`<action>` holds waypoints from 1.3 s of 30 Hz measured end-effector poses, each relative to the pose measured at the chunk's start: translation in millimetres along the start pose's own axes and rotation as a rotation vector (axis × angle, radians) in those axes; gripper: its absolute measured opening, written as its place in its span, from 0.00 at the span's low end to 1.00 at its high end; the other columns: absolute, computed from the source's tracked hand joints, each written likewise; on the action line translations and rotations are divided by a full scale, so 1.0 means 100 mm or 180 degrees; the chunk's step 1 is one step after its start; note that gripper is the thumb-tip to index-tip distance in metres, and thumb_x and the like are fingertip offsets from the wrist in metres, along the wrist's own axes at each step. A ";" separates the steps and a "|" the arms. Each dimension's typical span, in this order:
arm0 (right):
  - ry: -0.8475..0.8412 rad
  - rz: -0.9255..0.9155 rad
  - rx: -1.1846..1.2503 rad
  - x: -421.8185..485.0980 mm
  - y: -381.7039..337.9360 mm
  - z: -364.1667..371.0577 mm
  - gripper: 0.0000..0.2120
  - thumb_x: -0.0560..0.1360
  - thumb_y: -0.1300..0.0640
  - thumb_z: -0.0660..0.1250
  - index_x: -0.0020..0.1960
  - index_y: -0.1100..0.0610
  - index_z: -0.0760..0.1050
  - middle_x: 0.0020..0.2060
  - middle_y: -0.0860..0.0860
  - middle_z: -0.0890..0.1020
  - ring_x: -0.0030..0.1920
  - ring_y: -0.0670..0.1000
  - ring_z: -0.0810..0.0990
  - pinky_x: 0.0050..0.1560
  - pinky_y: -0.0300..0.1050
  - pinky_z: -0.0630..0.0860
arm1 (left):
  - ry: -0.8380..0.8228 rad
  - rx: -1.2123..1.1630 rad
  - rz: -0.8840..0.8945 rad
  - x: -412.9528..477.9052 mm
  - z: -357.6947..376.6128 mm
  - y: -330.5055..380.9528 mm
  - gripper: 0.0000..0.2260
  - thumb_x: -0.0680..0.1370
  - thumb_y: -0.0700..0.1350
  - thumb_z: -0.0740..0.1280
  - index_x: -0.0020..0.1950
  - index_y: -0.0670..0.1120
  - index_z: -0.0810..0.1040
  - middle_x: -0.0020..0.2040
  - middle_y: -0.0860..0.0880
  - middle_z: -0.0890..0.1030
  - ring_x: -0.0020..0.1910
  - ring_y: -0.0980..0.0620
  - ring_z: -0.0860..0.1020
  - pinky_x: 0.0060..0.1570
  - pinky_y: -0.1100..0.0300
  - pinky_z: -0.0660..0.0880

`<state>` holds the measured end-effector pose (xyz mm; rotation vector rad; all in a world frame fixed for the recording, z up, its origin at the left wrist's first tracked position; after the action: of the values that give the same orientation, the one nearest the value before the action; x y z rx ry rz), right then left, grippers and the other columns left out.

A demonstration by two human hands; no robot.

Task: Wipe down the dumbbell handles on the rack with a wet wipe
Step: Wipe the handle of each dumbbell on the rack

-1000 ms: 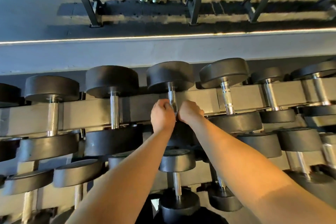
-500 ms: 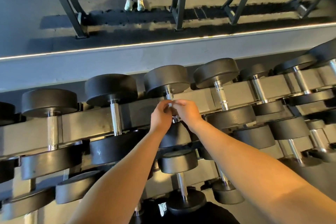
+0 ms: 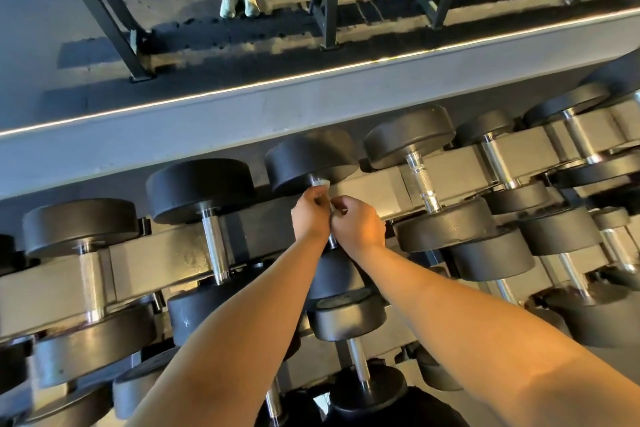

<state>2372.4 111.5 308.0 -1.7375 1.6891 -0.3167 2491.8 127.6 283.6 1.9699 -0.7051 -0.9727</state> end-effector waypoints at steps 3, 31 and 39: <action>-0.0053 -0.0071 0.0008 0.00 0.00 0.01 0.08 0.76 0.52 0.62 0.49 0.48 0.80 0.42 0.46 0.83 0.45 0.52 0.81 0.48 0.49 0.78 | -0.0142 0.0380 0.0030 -0.04 -0.01 -0.04 0.15 0.81 0.41 0.62 0.63 0.52 0.82 0.62 0.46 0.82 0.60 0.45 0.80 0.58 0.59 0.74; -0.0083 0.0142 0.0385 0.09 0.16 -0.06 0.07 0.77 0.53 0.62 0.46 0.49 0.79 0.40 0.46 0.81 0.41 0.49 0.79 0.38 0.43 0.74 | 0.0537 -0.0469 -0.1121 0.19 0.15 -0.09 0.17 0.74 0.46 0.75 0.58 0.48 0.73 0.51 0.47 0.80 0.50 0.46 0.79 0.56 0.53 0.78; -0.0205 0.0138 0.0415 0.09 0.13 -0.08 0.08 0.76 0.56 0.61 0.39 0.51 0.74 0.35 0.46 0.78 0.37 0.51 0.77 0.38 0.45 0.71 | 0.0153 -0.0319 -0.1309 0.08 0.16 -0.38 0.21 0.70 0.52 0.80 0.50 0.49 0.70 0.52 0.46 0.82 0.50 0.45 0.82 0.57 0.47 0.79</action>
<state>2358.5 101.7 303.3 -1.5974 1.6212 -0.3397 2487.5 134.0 241.9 2.0828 -0.2186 -1.1705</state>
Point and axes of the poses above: each hand's wrist, its own x-axis towards the middle knuckle, its own z-axis out of the palm, y = z × x, the point moved 6 cm from there along x, towards the middle knuckle
